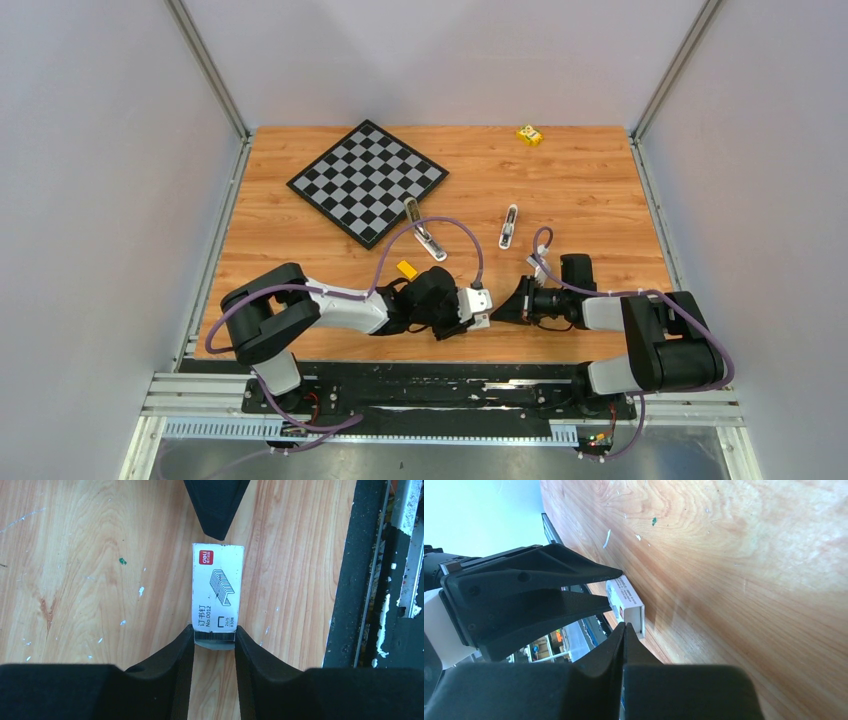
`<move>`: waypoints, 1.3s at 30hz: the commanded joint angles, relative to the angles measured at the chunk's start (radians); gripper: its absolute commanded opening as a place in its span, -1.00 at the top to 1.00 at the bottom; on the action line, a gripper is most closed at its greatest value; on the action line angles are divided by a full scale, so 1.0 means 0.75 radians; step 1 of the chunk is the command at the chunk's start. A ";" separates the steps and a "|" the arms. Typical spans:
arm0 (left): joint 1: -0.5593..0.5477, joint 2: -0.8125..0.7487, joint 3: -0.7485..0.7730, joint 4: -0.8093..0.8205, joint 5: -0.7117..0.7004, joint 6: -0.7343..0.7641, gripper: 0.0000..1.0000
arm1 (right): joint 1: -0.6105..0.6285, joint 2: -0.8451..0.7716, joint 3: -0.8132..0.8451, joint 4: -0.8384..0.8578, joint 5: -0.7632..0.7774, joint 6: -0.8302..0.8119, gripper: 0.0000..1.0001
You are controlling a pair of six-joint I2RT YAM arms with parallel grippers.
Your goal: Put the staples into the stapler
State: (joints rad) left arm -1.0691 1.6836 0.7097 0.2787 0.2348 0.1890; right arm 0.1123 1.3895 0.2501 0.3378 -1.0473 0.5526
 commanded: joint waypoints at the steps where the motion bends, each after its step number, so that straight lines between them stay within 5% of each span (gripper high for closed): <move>1: 0.005 0.009 -0.048 -0.161 -0.068 0.003 0.31 | -0.013 -0.004 0.003 0.023 -0.025 -0.016 1.00; 6: 0.005 0.011 -0.046 -0.142 -0.048 -0.033 0.32 | 0.005 0.005 -0.002 0.070 -0.040 0.012 0.62; 11: 0.005 0.020 -0.042 -0.126 -0.045 -0.052 0.31 | 0.031 0.028 0.001 0.094 -0.019 0.029 0.47; 30: 0.006 0.071 0.012 -0.152 0.006 0.002 -0.04 | 0.068 0.138 -0.038 0.270 -0.040 0.118 0.41; 39: 0.006 0.122 0.082 -0.175 0.031 0.033 0.04 | 0.067 0.141 -0.042 0.276 -0.063 0.117 0.39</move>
State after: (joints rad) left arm -1.0687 1.7248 0.7712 0.2447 0.2504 0.1864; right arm 0.1463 1.4860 0.2356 0.5224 -1.0561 0.6407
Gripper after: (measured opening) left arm 0.508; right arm 0.304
